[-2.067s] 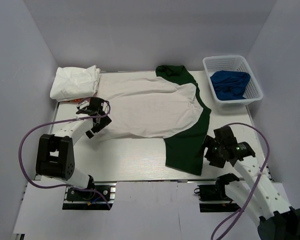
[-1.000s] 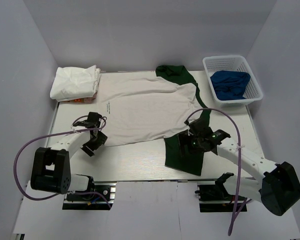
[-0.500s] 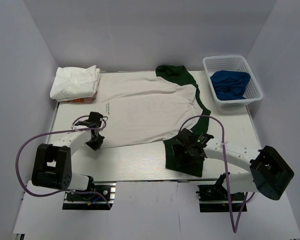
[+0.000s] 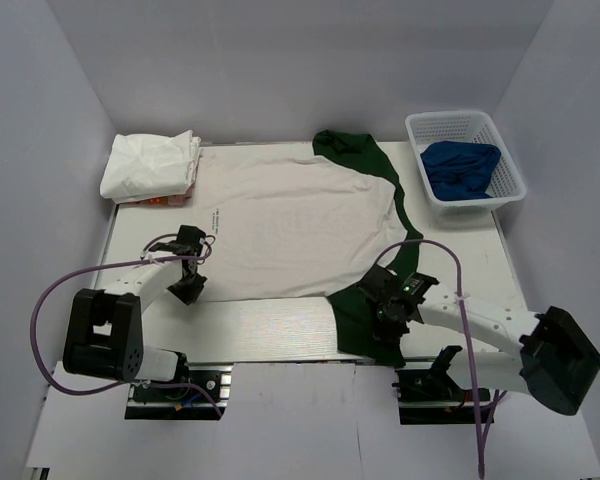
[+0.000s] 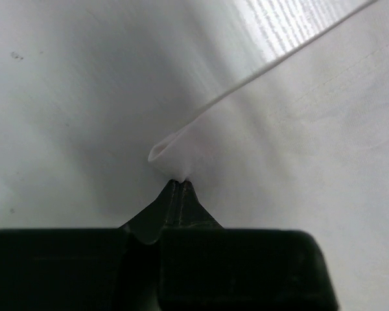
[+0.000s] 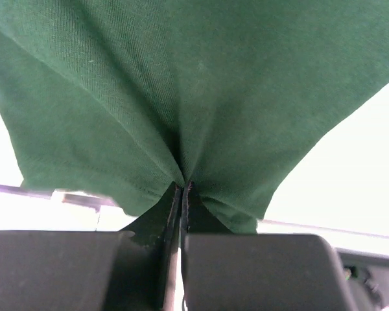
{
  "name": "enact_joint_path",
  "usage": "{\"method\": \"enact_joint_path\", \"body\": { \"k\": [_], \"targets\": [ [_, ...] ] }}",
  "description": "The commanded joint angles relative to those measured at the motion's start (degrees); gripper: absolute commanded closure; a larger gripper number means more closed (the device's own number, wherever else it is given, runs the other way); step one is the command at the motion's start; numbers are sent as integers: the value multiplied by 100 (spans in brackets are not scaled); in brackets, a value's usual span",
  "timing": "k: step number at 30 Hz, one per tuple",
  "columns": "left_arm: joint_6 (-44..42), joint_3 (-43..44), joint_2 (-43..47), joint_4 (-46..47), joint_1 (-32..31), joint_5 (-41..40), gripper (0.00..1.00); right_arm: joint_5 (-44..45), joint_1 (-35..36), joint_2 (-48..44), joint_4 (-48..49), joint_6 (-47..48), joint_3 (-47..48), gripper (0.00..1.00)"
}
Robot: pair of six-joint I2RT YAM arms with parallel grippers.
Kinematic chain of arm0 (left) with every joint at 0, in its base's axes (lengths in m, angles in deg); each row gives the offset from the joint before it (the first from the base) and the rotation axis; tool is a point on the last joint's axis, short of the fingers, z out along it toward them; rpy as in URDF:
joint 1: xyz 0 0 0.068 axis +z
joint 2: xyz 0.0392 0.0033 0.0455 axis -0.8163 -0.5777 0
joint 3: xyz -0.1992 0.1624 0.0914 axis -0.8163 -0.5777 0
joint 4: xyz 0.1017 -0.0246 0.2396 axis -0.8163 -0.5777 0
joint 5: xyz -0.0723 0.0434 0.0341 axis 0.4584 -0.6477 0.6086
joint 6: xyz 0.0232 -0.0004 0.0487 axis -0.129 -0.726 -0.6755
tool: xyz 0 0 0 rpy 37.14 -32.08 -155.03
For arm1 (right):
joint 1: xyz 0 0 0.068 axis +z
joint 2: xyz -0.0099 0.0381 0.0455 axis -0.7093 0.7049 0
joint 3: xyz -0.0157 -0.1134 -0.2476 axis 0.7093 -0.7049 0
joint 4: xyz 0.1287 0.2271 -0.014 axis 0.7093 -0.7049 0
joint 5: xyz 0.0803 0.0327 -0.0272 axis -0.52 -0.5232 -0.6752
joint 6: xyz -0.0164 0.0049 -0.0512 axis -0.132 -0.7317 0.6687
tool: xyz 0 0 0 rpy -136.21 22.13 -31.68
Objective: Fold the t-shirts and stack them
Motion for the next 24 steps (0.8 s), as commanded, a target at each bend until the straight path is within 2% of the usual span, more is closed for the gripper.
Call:
{"method": "enact_joint_path", "body": {
  "k": [1,6,12,17,24],
  "targets": [
    [73,66,301,-408,14,-210,100,-513,52,-501,-660,-390,-47,100],
    [74,-118,618,-357,14,-96,100,-417,43,-775,-714,-155,217,100],
    [74,259,627,-32,14,35,100,522,-106,-390,-652,346,1113,100],
    [-32,1005,215,39,14,-8,100,1630,-527,331,-311,874,2166,100],
    [-146,1902,-646,277,207,107,100,1509,-1389,1061,684,1542,3125,100]
  ]
}}
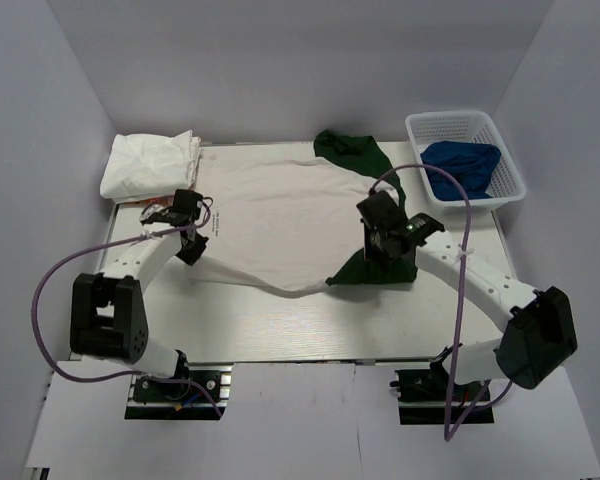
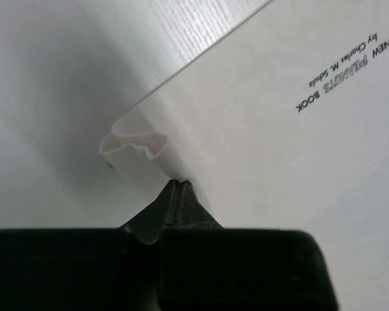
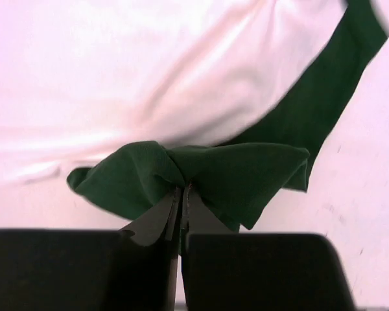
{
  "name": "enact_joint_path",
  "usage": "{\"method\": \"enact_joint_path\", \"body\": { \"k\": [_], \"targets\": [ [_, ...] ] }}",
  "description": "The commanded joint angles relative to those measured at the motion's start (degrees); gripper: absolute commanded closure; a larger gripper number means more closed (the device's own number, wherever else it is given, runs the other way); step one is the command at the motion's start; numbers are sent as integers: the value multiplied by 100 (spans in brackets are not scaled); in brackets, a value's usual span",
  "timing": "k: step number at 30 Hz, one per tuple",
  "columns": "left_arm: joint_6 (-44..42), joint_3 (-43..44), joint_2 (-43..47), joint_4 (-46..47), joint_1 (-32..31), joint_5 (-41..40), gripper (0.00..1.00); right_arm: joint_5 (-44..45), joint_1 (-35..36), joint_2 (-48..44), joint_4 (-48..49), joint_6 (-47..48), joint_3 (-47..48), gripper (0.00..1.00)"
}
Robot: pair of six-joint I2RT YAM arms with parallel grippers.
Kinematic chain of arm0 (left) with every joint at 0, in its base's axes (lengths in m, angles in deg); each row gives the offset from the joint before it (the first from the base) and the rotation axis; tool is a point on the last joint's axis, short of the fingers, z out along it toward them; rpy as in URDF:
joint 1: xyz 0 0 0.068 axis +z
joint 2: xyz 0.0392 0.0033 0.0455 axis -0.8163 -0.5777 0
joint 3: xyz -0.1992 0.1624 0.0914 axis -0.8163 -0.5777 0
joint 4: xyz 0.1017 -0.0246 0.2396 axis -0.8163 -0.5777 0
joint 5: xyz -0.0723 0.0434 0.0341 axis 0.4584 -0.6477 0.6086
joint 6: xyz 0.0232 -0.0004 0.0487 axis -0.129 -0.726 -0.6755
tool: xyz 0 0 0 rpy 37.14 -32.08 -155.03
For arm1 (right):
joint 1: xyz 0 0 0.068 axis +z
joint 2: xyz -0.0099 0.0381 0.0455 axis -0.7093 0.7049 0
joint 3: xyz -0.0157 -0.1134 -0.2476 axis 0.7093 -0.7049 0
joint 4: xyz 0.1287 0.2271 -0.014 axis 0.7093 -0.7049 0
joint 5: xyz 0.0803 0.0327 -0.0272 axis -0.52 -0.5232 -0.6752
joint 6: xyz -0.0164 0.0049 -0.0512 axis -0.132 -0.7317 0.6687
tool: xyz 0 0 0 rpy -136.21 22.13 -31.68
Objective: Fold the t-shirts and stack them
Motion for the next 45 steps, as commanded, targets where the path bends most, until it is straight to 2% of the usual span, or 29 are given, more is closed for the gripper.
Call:
{"method": "enact_joint_path", "body": {
  "k": [1,5,13,18,19,21,22,24,25,27,28,29,30,33,34,35,36,37,38,39,41,43,44,45],
  "targets": [
    [-83,532,-471,143,163,26,100,116,-425,360,621,520,564,100],
    [-83,1086,-938,143,277,-27,100,-8,-734,1123,787,757,1110,100],
    [-83,1623,-1667,486,471,26,100,-263,-1243,2311,1007,1232,2436,100],
    [-83,2202,-2301,285,471,26,100,-465,-1490,3067,798,1346,3113,100],
    [-83,2351,-2389,284,471,26,95,-474,-1508,3259,753,1347,3454,100],
    [-83,2414,-2522,231,471,26,77,-517,-1560,3585,648,1391,3780,100],
    [-83,2545,-2591,170,471,26,46,-544,-1587,3943,604,1391,4078,89],
    [-83,2599,-2592,-14,524,-132,27,-518,-1657,4235,481,1470,4554,76],
    [-83,2677,-2592,-15,524,-193,18,-518,-1718,4672,324,1478,4930,63],
    [-83,2739,-2478,-77,524,-290,11,-613,-1736,4947,374,1680,5608,65],
    [-83,2739,-2347,-77,524,-291,1,-623,-1754,5175,436,1811,6028,38],
    [-83,2739,-2276,-146,524,-343,0,-658,-1762,5247,393,1830,6145,14],
    [-83,2679,-2197,-208,524,-343,0,-658,-1771,5256,323,1839,6199,10],
    [-144,2433,-1854,-208,524,-396,0,-816,-1780,4704,566,1778,5455,10],
    [-196,2362,-1767,-147,524,-396,0,-1086,-1771,4520,681,1690,4773,10],
    [-284,2292,-1687,-147,524,-396,0,-1211,-1771,3874,831,1585,4018,10],
    [-337,2143,-1556,-69,524,-327,0,-1342,-1763,3641,1354,1523,3254,10],
    [-424,2063,-1494,-7,472,-248,0,-1848,-1745,3413,1559,1427,2872,10],
    [-425,2002,-1441,-6,471,-247,0,-1975,-1745,2749,1727,1382,1868,10],
    [-478,1845,-1388,-6,410,-247,0,-2238,-1745,2568,2216,1330,1579,10],
    [-548,1581,-1221,134,410,-169,0,-2801,-1736,2085,2500,1207,834,10],
    [-741,1317,-1116,388,410,51,0,-3092,-1754,2013,2633,1136,645,10],
    [-872,985,-976,798,358,183,0,-3206,-1736,2030,2721,1049,514,10],
    [-978,825,-922,1020,357,549,0,-3251,-1728,2083,2765,987,443,10]
  ]
}}
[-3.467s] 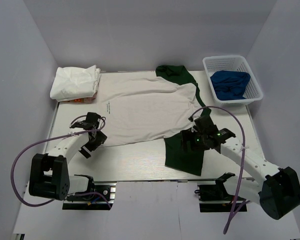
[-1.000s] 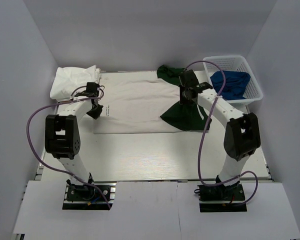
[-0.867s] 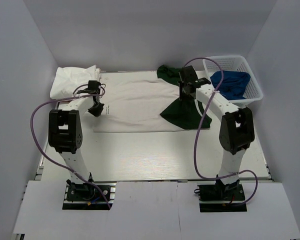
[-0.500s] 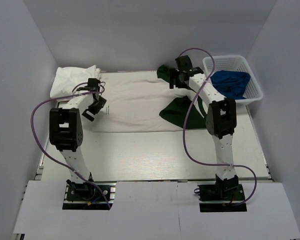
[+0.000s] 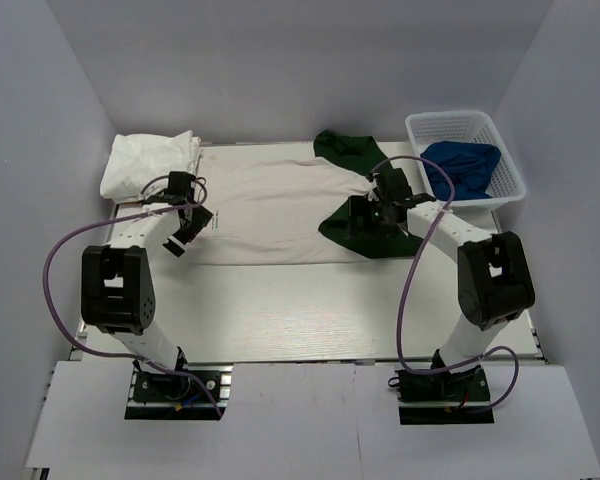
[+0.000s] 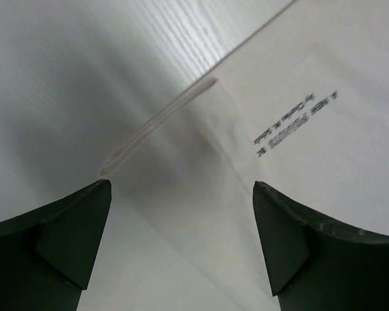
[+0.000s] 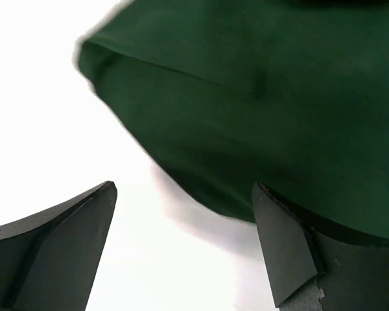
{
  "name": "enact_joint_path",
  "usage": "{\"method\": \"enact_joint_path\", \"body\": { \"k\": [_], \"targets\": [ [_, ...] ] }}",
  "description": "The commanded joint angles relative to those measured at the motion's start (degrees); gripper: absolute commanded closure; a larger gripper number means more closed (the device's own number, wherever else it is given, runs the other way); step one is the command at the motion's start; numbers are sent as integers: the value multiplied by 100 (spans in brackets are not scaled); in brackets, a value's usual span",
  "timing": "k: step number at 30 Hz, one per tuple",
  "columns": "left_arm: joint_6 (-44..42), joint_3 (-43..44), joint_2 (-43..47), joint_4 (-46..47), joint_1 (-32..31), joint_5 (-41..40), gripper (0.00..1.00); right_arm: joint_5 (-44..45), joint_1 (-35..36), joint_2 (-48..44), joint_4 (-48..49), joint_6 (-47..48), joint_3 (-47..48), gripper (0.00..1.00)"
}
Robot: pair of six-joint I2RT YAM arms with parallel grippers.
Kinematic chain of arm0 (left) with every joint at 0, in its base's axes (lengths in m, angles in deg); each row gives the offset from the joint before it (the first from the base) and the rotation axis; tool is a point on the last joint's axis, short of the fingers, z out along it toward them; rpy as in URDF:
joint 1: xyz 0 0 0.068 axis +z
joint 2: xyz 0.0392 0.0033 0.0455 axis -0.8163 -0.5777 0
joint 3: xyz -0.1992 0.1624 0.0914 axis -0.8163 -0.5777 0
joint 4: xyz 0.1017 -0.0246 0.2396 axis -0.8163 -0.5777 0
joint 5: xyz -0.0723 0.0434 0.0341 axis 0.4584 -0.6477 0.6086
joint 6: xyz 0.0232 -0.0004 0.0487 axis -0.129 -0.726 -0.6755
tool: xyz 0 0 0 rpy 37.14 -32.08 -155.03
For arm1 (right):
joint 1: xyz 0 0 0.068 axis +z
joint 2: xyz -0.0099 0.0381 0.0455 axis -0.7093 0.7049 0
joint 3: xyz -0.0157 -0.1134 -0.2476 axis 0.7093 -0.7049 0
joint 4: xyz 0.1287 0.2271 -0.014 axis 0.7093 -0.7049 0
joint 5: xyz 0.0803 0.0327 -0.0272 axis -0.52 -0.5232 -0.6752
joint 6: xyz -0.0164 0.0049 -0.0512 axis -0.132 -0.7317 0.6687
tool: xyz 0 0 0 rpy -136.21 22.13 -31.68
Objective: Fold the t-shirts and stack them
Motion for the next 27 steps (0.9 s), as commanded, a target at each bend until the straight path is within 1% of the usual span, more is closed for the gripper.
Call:
{"method": "enact_joint_path", "body": {
  "k": [1,3,5,6,9,10,11,12,13,14,15,16,17,18,19,20,21,22,23,24,26,27],
  "targets": [
    [-448,-566,394,818,-63,710,0,-750,30,-15,1145,-299,-209,10],
    [-571,-795,446,1153,-63,948,0,-944,30,203,1331,-378,-218,10],
    [-641,-796,447,1154,-63,948,0,-1058,39,345,1682,-413,-113,10],
    [-642,-796,447,1154,-63,948,0,-1111,56,624,1727,-466,-52,10],
    [-642,-796,447,1013,-63,825,0,-1173,82,1012,1982,-598,326,10],
    [-642,-796,508,1013,-63,764,0,-1077,83,1100,2035,-624,396,10],
    [-642,-796,569,1013,-63,764,0,-989,126,1119,2383,-650,423,10],
    [-694,-796,570,1013,-63,764,0,-527,170,1145,2500,-677,406,10],
    [-694,-796,622,1013,-63,764,0,-357,214,1224,2631,-712,406,10],
    [-694,-796,623,1013,-63,816,0,-216,249,1251,3181,-825,397,10],
    [-747,-796,675,1013,-63,817,0,142,284,1381,3378,-887,380,10],
    [-747,-796,675,1013,-63,817,0,259,337,1452,3623,-923,414,10],
    [-747,-796,675,952,-63,817,0,286,364,1531,4252,-1062,493,10],
    [-747,-796,736,952,-63,817,0,260,390,1680,4450,-1116,563,10],
    [-747,-796,737,891,-63,756,0,260,416,1864,4852,-1108,642,10],
    [-747,-848,737,890,-63,755,0,182,486,1962,5039,-1012,1009,10],
    [-747,-849,789,890,-63,755,0,137,513,2224,5006,-976,1221,10],
    [-747,-849,790,821,-63,755,0,-20,557,2357,4640,-941,1798,10],
    [-747,-849,790,750,-63,694,0,-39,601,2732,4437,-784,2360,10],
    [-747,-849,859,750,-63,694,0,-30,610,2823,3834,-722,2784,10],
    [-800,-796,921,697,-63,623,0,381,663,2877,3434,-502,3111,10],
    [-852,-796,921,636,-63,623,0,479,671,2807,3102,-484,3026,10]
  ]
}}
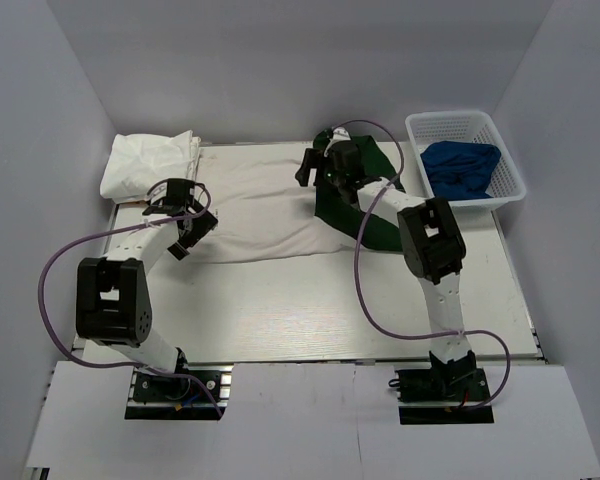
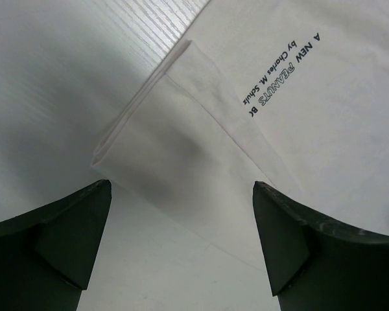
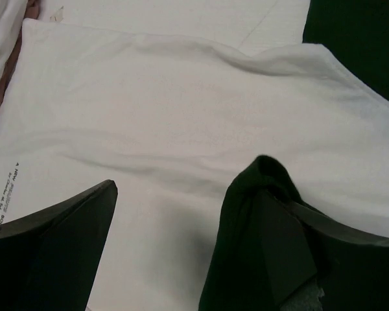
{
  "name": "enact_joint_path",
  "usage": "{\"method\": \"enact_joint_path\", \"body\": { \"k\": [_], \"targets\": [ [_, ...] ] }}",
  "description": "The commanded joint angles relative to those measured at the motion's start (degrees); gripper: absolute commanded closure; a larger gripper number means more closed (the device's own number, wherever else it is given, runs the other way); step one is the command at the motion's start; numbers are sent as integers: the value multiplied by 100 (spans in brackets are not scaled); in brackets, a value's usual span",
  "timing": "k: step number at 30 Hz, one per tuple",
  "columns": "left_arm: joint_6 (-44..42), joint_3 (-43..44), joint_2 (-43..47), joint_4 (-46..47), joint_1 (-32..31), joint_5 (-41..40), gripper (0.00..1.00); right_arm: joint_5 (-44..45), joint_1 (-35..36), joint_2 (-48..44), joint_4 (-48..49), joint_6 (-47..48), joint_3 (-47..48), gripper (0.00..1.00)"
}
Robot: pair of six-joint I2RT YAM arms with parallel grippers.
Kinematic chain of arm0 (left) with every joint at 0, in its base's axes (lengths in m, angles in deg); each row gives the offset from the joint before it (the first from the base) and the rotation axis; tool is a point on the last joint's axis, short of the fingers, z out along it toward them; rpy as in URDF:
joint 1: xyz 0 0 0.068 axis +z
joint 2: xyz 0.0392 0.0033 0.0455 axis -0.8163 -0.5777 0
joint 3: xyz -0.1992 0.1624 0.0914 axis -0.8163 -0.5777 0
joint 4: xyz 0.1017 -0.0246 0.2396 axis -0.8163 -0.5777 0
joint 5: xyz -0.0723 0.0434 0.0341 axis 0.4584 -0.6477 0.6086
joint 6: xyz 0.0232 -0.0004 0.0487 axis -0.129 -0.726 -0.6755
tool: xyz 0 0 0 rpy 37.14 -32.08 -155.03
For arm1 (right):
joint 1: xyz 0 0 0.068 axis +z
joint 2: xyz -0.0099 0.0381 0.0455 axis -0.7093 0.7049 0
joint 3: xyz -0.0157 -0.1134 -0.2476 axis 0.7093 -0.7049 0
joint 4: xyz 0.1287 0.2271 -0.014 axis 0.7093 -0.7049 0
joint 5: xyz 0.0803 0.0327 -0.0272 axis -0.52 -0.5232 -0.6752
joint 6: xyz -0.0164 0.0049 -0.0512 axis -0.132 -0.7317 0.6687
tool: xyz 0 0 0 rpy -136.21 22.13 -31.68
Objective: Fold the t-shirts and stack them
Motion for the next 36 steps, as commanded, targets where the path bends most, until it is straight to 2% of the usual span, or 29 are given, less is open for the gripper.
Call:
{"method": "enact_joint_path", "body": {
  "k": [1,2,5,6,8,12,16,20,27,30,31,32,34,36],
  "targets": [
    [-170,100,399,-147,-19,-174,0,810,12,-288,-599,281,269,10],
    [-171,153,399,-147,-19,-175,0,910,-6,-672,-861,229,-123,10],
    [-241,223,347,-94,-19,-96,0,1499,-50,-1630,-847,272,-801,10],
    [-241,224,346,-94,-19,35,0,1630,-50,-1825,-838,281,-1535,10],
    [-293,285,180,27,-19,272,0,1614,-50,-2527,-899,404,-2266,10],
    [-294,216,-49,327,-19,667,0,1377,-68,-2881,-1338,370,-2693,10],
    [-347,83,-295,547,-19,906,0,1526,-147,-2663,-1716,220,-2720,10],
    [-347,22,-445,433,-19,671,0,1517,-349,-2206,-1664,98,-2430,10],
    [-347,-111,-629,433,-19,493,0,649,-726,-1521,-1137,141,-2053,10],
    [-347,-110,-682,433,-19,493,0,454,-797,-1336,-979,88,-1955,16],
    [-347,-110,-682,433,-19,493,0,71,-806,-1291,-856,53,-1946,20],
    [-347,-58,-682,433,-19,493,0,32,-815,-1300,-794,44,-1946,28],
    [-347,-58,-682,433,-19,432,0,32,-850,-1326,-662,26,-1946,33],
    [-347,-58,-734,433,-19,432,0,14,-868,-1326,-618,18,-1885,42]
  ]
}}
